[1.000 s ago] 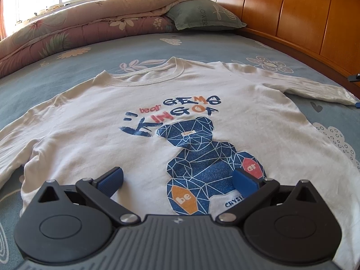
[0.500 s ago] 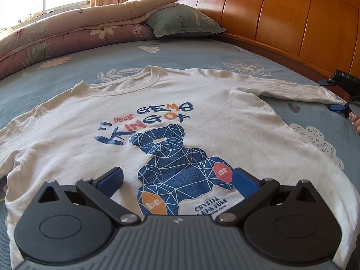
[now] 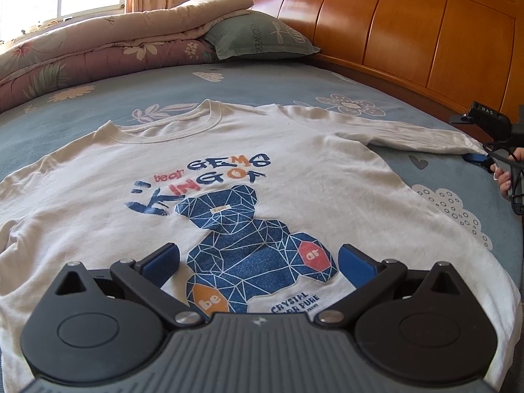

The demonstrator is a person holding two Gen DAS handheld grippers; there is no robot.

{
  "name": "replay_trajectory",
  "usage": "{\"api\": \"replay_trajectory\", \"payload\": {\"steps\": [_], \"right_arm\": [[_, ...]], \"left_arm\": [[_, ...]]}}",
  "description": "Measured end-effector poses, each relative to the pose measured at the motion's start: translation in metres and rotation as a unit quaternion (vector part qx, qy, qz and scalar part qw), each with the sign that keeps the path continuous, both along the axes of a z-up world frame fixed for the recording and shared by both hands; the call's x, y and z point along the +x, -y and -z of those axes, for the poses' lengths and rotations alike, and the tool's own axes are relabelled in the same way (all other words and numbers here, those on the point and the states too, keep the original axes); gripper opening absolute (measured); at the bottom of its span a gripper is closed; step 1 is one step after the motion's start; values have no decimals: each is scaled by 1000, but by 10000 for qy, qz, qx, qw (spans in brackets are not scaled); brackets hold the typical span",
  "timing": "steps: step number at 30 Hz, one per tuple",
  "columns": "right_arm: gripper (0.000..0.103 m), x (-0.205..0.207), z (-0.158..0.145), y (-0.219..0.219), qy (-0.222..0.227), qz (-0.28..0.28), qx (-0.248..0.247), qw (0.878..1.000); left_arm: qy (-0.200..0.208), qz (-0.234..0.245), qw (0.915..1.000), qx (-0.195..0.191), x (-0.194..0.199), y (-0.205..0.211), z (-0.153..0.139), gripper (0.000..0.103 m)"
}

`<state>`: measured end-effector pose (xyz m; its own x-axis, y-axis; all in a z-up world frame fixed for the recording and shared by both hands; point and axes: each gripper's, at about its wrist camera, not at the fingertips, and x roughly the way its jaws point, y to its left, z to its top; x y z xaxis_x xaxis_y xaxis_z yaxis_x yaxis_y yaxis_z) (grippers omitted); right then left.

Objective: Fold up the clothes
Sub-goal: 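Move the open right gripper along the sleeve toward its ribbed cuff, then grasp the sleeve cuff with the right gripper and lift it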

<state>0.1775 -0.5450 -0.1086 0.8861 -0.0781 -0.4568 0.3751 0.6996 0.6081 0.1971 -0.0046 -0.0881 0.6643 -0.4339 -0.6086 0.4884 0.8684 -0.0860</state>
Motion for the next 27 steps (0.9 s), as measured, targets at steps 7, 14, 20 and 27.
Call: {"api": "replay_trajectory", "payload": {"steps": [7, 14, 20, 27], "right_arm": [[103, 8, 4, 5, 249, 231, -270, 9991], [103, 24, 6, 14, 403, 408, -399, 9976], [103, 34, -2, 16, 430, 285, -376, 9980], [103, 40, -24, 6, 746, 82, -323, 9967]], "left_arm": [[4, 19, 10000, -8, 0, 1, 1, 102], [2, 8, 10000, 6, 1, 1, 3, 102], [4, 1, 10000, -6, 2, 0, 3, 102], [24, -13, 10000, -70, 1, -2, 0, 102]]}}
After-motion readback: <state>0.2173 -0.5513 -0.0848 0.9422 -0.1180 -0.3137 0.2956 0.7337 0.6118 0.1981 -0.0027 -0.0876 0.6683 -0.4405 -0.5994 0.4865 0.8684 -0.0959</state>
